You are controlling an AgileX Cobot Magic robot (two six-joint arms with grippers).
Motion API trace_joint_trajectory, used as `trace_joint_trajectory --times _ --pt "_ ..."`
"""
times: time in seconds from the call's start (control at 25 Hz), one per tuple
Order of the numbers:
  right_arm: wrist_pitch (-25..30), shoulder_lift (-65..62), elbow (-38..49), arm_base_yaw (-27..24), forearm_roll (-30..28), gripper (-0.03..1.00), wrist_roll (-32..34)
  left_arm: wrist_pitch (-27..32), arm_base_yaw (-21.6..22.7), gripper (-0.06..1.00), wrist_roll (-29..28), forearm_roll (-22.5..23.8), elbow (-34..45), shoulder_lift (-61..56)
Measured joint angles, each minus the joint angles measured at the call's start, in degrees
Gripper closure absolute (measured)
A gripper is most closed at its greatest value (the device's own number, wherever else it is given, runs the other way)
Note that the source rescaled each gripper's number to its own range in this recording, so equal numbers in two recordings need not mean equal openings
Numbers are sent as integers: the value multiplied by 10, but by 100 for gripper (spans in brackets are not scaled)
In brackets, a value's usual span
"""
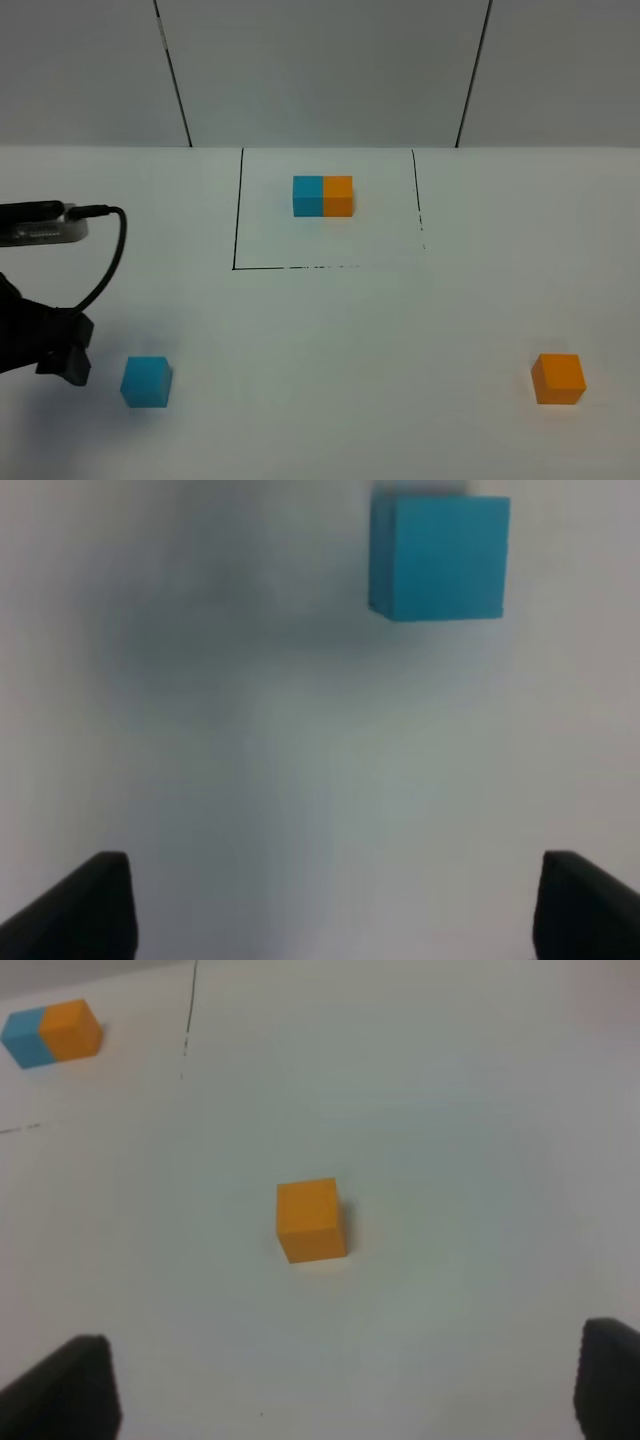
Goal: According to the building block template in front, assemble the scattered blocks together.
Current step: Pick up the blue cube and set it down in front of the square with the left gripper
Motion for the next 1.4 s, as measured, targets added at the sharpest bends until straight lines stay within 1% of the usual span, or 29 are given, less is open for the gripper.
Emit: trace_joint_trajectory --times 0.12,0.2,0.28,0.44,0.64,0.88,1.04,1.28,1.4 --pt "0 0 0 0 0 15 0 -2 -55 24 -68 68 -19 25" --pt "0 0 0 0 0 15 0 -5 -81 24 -97 93 -27 43" --pt "0 0 0 0 0 15 0 -21 -98 24 -111 91 -35 64" --pt "0 0 0 0 0 15 0 -48 -122 24 -115 61 -45 105" --pt "0 0 0 0 0 15 0 -49 -127 24 -135 57 -48 145" --pt "0 0 0 0 0 15 0 -74 -128 24 -143 57 -48 154" --pt "0 0 0 0 0 15 0 -90 -128 24 -166 57 -48 162" --pt "0 0 0 0 0 15 0 -90 -128 24 -172 69 -47 197" --pt "0 0 0 0 0 15 0 -103 -128 24 -174 72 -47 206"
